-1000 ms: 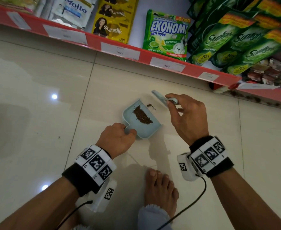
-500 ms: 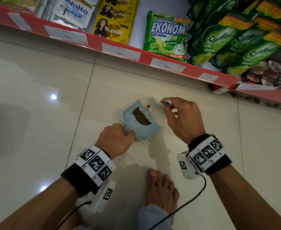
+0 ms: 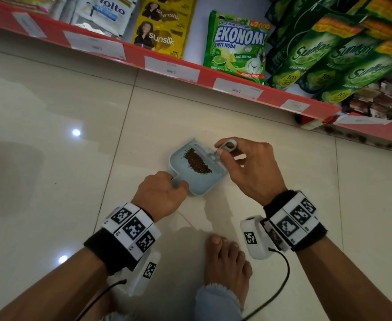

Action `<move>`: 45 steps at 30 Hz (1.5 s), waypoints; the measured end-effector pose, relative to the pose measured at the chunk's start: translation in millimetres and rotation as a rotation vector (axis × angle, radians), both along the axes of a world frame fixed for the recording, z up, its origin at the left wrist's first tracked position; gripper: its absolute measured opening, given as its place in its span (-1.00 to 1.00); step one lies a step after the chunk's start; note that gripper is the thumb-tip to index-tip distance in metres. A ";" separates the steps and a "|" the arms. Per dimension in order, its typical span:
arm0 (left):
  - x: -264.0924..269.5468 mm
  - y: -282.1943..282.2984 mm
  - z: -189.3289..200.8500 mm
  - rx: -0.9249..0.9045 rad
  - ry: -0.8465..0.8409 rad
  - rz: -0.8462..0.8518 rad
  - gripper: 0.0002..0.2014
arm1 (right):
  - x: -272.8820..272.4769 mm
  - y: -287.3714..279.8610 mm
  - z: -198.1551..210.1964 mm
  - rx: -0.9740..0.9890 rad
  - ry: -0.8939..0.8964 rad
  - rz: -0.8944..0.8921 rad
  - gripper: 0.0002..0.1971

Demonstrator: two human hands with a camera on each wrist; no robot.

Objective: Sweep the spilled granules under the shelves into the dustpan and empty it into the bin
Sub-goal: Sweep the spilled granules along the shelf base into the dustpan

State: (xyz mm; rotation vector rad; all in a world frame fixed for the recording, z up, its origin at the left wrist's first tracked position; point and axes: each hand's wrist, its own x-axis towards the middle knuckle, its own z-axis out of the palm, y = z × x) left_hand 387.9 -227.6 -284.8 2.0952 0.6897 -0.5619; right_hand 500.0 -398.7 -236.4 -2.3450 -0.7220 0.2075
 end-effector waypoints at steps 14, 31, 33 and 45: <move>-3.0 1.1 5.7 -0.033 -0.028 0.017 -0.58 | -16.6 2.9 -4.4 0.036 -0.009 -0.014 -0.85; -7.7 4.4 -3.4 -0.006 -0.110 0.043 -0.54 | -18.1 1.7 4.8 0.070 0.048 -0.010 -0.85; -11.3 6.3 -4.6 -0.009 -0.162 0.051 -0.55 | -5.7 -2.0 10.5 0.110 -0.014 -0.034 -0.85; -56.2 27.7 -4.7 -0.043 -0.235 0.154 -0.57 | 40.6 8.1 -23.3 -0.093 -0.160 0.169 -0.76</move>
